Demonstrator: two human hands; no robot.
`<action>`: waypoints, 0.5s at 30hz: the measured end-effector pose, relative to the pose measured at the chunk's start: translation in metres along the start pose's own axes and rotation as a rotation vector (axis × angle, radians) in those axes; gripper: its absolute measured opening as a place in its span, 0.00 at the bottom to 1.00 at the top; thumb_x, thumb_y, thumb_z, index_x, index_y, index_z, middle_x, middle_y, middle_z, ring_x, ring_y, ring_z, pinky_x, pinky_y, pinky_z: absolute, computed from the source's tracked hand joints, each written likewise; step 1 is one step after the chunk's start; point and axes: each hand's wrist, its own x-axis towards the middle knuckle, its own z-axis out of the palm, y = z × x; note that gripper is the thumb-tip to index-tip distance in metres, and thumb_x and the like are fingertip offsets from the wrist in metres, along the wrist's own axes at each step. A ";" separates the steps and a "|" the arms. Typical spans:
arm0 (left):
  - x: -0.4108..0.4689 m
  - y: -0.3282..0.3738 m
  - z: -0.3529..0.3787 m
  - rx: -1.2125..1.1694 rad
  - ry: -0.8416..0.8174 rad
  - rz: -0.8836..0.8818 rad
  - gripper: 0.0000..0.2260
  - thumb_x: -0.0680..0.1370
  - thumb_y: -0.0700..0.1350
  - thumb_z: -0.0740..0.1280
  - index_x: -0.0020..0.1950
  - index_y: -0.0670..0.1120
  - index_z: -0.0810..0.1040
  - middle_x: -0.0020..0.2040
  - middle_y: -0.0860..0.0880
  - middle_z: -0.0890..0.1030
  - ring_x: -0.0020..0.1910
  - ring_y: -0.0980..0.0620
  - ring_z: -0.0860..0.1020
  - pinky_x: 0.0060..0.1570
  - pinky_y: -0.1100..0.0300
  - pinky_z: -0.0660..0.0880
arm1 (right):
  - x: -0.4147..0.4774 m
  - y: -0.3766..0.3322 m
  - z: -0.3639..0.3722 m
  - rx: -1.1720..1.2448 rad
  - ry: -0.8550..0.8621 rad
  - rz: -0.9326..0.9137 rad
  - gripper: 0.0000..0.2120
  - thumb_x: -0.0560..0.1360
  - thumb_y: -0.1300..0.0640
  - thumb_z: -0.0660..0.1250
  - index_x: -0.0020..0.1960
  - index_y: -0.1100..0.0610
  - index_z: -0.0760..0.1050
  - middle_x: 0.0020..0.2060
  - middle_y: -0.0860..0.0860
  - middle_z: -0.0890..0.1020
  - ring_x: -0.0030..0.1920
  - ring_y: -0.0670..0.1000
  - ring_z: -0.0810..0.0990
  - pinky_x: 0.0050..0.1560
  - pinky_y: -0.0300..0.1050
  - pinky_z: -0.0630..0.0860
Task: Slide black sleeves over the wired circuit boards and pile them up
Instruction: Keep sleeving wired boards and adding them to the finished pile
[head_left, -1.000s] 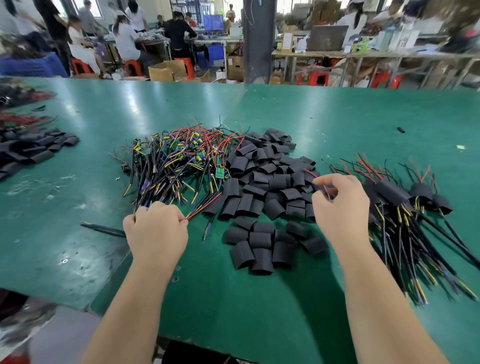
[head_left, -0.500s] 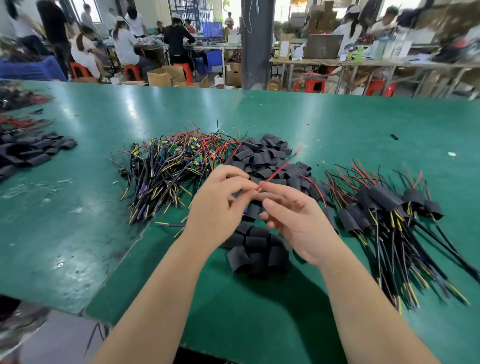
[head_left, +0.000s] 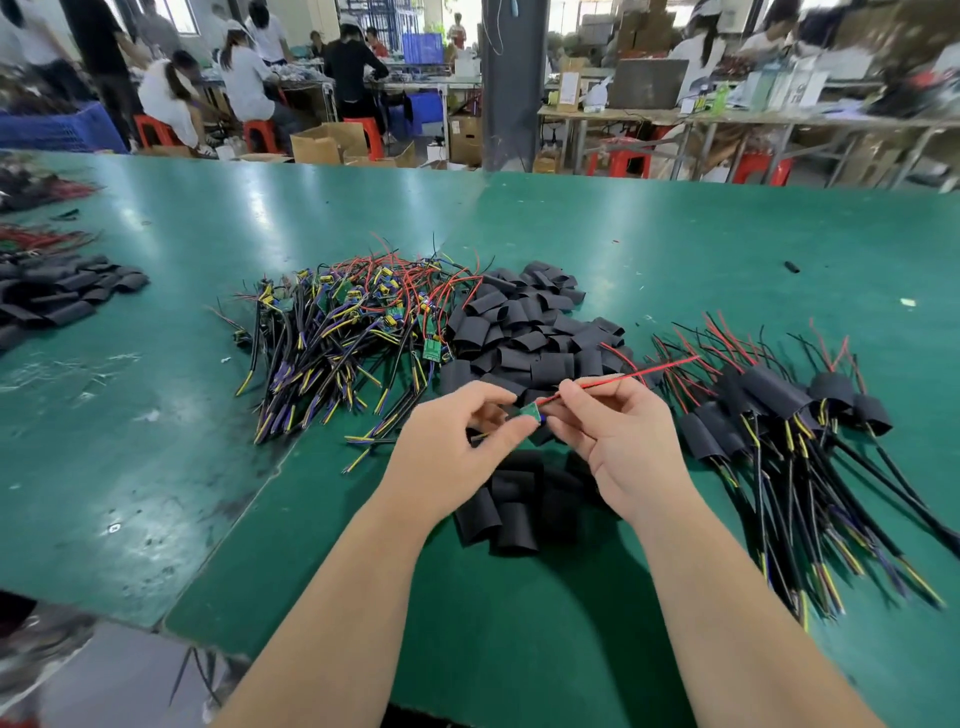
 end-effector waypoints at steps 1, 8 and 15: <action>-0.001 0.002 0.002 0.044 -0.004 0.039 0.16 0.70 0.58 0.70 0.53 0.52 0.80 0.41 0.60 0.81 0.42 0.64 0.79 0.47 0.67 0.74 | 0.000 0.000 0.000 0.041 0.022 0.020 0.05 0.75 0.68 0.67 0.42 0.63 0.73 0.33 0.57 0.84 0.34 0.51 0.85 0.34 0.38 0.79; -0.001 0.011 0.006 0.239 0.108 0.133 0.11 0.79 0.49 0.64 0.58 0.47 0.80 0.50 0.52 0.82 0.48 0.49 0.80 0.47 0.50 0.76 | 0.001 0.002 0.000 0.062 0.029 -0.019 0.07 0.75 0.67 0.68 0.40 0.62 0.72 0.32 0.56 0.84 0.36 0.52 0.85 0.34 0.38 0.79; 0.003 0.008 0.001 0.285 0.262 0.014 0.13 0.81 0.44 0.60 0.66 0.46 0.74 0.44 0.50 0.84 0.42 0.44 0.81 0.41 0.49 0.75 | 0.012 -0.001 -0.019 -0.804 0.251 -0.279 0.12 0.72 0.68 0.66 0.50 0.54 0.78 0.41 0.45 0.83 0.39 0.40 0.78 0.50 0.41 0.75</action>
